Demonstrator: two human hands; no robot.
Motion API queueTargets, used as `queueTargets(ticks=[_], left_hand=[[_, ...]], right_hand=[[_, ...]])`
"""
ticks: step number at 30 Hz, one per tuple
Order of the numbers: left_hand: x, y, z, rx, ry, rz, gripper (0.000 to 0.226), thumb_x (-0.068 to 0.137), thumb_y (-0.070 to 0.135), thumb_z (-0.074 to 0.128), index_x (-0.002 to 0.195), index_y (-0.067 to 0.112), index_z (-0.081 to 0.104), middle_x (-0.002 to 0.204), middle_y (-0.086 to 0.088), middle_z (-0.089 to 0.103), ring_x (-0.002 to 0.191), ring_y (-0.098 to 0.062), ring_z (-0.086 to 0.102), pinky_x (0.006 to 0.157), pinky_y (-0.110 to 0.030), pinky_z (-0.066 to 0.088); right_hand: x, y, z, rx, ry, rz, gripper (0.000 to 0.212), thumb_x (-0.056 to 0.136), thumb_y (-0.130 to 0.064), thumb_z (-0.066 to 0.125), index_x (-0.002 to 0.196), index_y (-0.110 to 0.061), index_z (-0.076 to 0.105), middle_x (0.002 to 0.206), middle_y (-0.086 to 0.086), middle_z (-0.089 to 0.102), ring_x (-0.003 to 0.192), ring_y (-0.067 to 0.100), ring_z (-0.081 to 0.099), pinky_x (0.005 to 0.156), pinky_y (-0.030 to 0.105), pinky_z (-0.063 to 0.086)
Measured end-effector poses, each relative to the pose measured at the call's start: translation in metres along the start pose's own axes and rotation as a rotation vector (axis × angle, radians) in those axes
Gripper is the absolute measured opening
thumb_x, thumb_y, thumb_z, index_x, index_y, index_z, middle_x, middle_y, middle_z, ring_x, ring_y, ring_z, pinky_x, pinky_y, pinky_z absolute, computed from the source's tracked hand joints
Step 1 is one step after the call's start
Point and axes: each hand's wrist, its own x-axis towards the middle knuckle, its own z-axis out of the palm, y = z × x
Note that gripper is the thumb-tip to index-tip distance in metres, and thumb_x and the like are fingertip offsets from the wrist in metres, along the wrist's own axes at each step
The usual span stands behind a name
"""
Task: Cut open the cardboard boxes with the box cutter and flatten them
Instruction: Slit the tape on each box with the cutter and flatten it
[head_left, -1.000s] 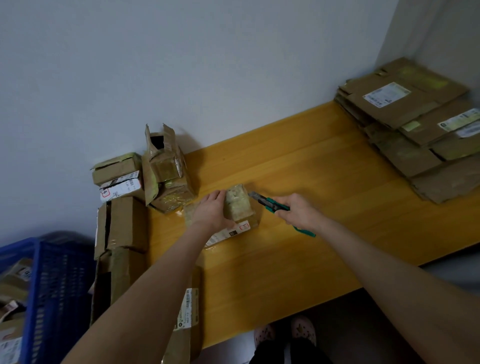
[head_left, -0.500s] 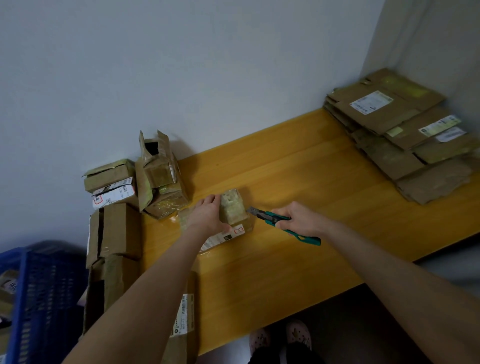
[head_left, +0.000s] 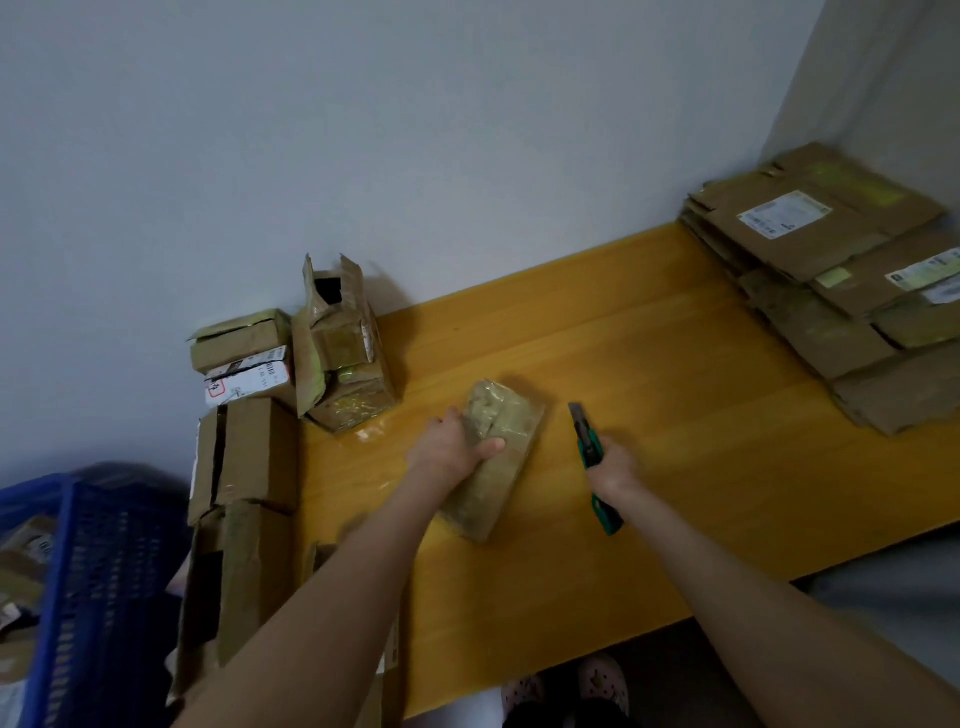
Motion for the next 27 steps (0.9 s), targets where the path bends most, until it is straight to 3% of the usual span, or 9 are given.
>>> queueTargets(ticks=[3,7,9,11,15,18,20,23,27], left_hand=[[-0.001,-0.013,0.005,-0.103,-0.06,-0.021,0.075,0.086,0.062,0.057,0.138,0.011,0.037,0.133,-0.013,0.054,0.12,-0.032,0.053,0.099,-0.045,0.046],[-0.009,-0.015,0.009,-0.137,-0.057,-0.034,0.069,0.09,0.057,0.055,0.137,0.01,0.037,0.13,-0.011,0.056,0.119,-0.03,0.054,0.095,-0.04,0.046],[-0.009,-0.014,0.011,-0.149,-0.028,-0.038,0.069,0.089,0.058,0.056,0.135,0.01,0.038,0.128,-0.012,0.057,0.118,-0.031,0.055,0.096,-0.041,0.047],[-0.01,-0.011,0.015,-0.196,-0.032,-0.05,0.07,0.089,0.057,0.057,0.135,0.008,0.037,0.129,-0.014,0.057,0.118,-0.032,0.055,0.097,-0.043,0.047],[-0.018,-0.007,0.022,-0.321,-0.056,-0.064,0.059,0.096,0.048,0.052,0.134,0.005,0.037,0.132,-0.018,0.056,0.12,-0.036,0.054,0.097,-0.043,0.046],[-0.02,-0.011,0.022,-0.377,-0.07,-0.065,0.054,0.099,0.044,0.046,0.134,0.004,0.037,0.133,-0.02,0.054,0.12,-0.038,0.053,0.095,-0.044,0.047],[-0.019,-0.014,0.022,-0.409,-0.069,-0.064,0.059,0.098,0.045,0.048,0.138,0.004,0.033,0.133,-0.02,0.055,0.119,-0.038,0.055,0.093,-0.046,0.05],[-0.022,-0.012,0.025,-0.37,-0.015,-0.059,0.083,0.092,0.049,0.056,0.15,0.008,0.014,0.14,-0.017,0.049,0.121,-0.036,0.053,0.095,-0.046,0.048],[-0.025,0.001,0.027,-0.206,0.099,-0.078,0.102,0.083,0.059,0.063,0.153,0.016,0.002,0.144,-0.011,0.04,0.119,-0.037,0.055,0.089,-0.044,0.047]], right_hand=[[0.015,0.013,0.007,-0.168,0.027,0.002,0.054,0.097,-0.004,0.05,0.147,-0.012,0.032,0.127,0.016,0.055,0.112,0.034,0.057,0.088,0.042,0.053],[0.022,0.018,0.008,-0.334,0.057,-0.028,0.055,0.097,-0.008,0.05,0.148,-0.014,0.03,0.127,0.016,0.054,0.114,0.033,0.055,0.083,0.04,0.051],[0.016,0.007,0.003,-0.399,0.11,-0.083,0.053,0.098,-0.018,0.051,0.147,-0.017,0.032,0.135,0.016,0.046,0.126,0.033,0.044,0.09,0.04,0.046],[0.003,-0.013,-0.002,-0.367,0.13,-0.196,0.052,0.1,-0.031,0.047,0.148,-0.02,0.031,0.135,0.015,0.045,0.124,0.032,0.044,0.09,0.037,0.044],[-0.029,-0.049,0.005,-0.157,-0.184,-0.313,0.053,0.091,-0.047,0.058,0.134,-0.016,0.05,0.127,0.009,0.061,0.111,0.026,0.059,0.085,0.032,0.049],[-0.04,-0.053,0.016,-0.011,-0.314,-0.162,0.048,0.084,-0.04,0.069,0.125,-0.019,0.055,0.12,0.006,0.063,0.104,0.026,0.062,0.074,0.035,0.056],[-0.039,-0.054,0.018,0.019,-0.315,-0.09,0.044,0.084,-0.035,0.07,0.121,-0.015,0.057,0.115,0.007,0.064,0.102,0.026,0.063,0.077,0.039,0.057],[-0.037,-0.057,0.019,-0.032,-0.259,-0.083,0.035,0.084,-0.035,0.069,0.111,-0.014,0.061,0.1,0.004,0.064,0.088,0.022,0.062,0.064,0.032,0.055],[-0.038,-0.056,0.027,-0.294,-0.037,-0.126,0.028,0.086,-0.041,0.062,0.075,-0.015,0.059,0.078,0.002,0.063,0.074,0.023,0.063,0.065,0.031,0.055]])
